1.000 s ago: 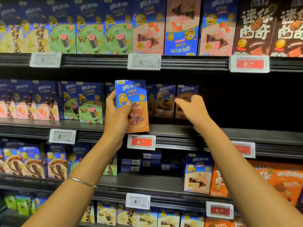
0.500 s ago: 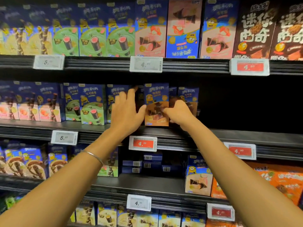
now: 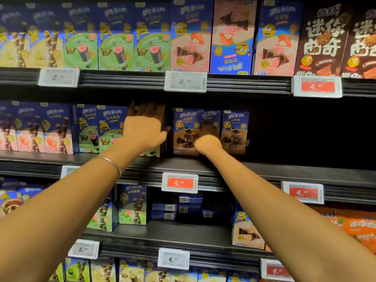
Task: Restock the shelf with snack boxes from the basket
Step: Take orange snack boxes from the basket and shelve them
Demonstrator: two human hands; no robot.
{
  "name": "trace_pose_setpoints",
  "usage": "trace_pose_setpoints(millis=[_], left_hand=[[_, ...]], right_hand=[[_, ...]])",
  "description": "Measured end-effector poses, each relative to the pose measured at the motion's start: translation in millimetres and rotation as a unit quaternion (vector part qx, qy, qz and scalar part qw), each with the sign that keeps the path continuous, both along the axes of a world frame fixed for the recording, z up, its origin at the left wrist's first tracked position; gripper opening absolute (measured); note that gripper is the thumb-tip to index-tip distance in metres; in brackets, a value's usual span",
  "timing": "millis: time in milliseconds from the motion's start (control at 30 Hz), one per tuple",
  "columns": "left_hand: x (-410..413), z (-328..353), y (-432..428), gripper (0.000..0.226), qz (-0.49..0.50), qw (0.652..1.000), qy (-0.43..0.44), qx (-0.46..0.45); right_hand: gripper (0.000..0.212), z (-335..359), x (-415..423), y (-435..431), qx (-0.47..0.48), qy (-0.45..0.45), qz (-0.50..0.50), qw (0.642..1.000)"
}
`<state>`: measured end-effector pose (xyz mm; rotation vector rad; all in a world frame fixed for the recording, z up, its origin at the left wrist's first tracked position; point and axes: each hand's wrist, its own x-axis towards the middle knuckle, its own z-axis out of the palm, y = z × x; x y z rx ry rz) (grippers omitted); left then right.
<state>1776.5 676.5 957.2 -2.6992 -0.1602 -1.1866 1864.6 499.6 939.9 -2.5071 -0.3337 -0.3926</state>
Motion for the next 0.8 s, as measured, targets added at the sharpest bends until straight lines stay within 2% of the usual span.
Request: trace_pose_setpoints(millis=[300, 433, 600, 800], left_hand=[[2, 5, 2, 0.08, -0.001, 1.0, 0.018, -0.017], [1, 4, 2, 0.083, 0.004, 1.0, 0.024, -0.015], [0, 7, 2, 0.081, 0.004, 0.999, 0.03, -0.014], [-1, 8, 1, 0.083, 0.01, 0.999, 0.047, -0.022]], right_hand=[[0.04, 0, 10, 19, 0.048, -0.054, -0.03, 0.997], [0.038, 1, 11, 26, 0.064, -0.052, -0.029, 0.996], [0.047, 0, 11, 32, 0.068, -0.05, -0.035, 0.996], [0.044, -2, 13, 33, 0.103, -0.053, -0.045, 0.992]])
